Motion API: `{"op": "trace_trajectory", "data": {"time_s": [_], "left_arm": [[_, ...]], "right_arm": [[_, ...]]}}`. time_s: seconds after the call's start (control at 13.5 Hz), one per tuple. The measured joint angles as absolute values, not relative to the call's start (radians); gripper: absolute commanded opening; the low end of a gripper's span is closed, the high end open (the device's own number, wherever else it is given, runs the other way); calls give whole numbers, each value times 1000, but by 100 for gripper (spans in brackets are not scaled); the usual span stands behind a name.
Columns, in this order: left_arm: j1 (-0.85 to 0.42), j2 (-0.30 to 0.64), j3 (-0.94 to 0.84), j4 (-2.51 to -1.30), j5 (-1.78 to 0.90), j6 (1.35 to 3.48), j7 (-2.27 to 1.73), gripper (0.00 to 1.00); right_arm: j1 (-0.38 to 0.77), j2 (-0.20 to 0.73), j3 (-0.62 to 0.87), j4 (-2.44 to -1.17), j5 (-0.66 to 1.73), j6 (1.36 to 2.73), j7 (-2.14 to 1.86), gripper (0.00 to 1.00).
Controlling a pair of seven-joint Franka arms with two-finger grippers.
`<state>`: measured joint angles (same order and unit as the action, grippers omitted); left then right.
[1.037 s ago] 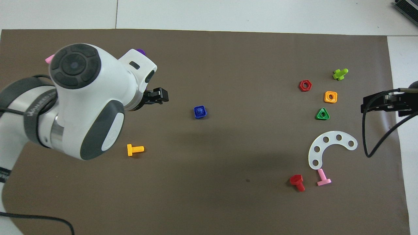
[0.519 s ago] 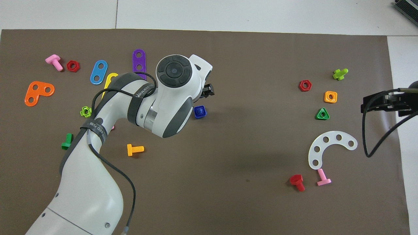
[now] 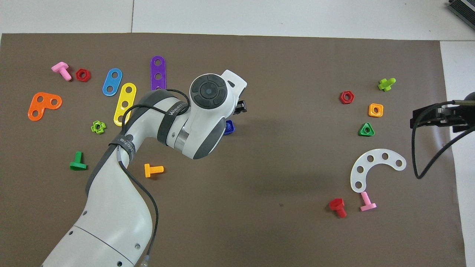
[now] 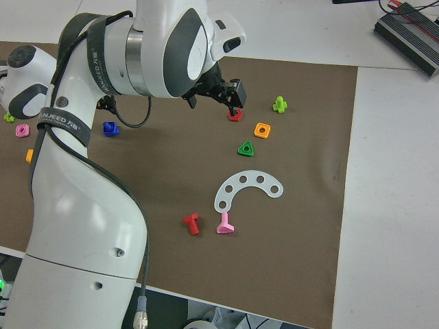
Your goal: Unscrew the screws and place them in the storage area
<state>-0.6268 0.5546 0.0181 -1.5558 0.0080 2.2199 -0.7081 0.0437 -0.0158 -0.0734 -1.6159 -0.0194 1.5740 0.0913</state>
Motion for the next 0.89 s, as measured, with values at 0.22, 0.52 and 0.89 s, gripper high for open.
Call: {"op": "trace_trajectory", "data": {"time_s": [0.22,0.52,0.89], "left_arm": [[-637,555,18,-1566,9,2222,-708,89],[-641,557,18,-1582,15,2225,-708,86],[-647,567,19,-1588,16,2231,-708,76]], "right_arm": [[44,-16,-73,-1616,-19,1574,91,100],[44,-16,-73,-1616,-19,1574,91,100],[44,-16,-73,-1616,-19,1574,91,100]]}}
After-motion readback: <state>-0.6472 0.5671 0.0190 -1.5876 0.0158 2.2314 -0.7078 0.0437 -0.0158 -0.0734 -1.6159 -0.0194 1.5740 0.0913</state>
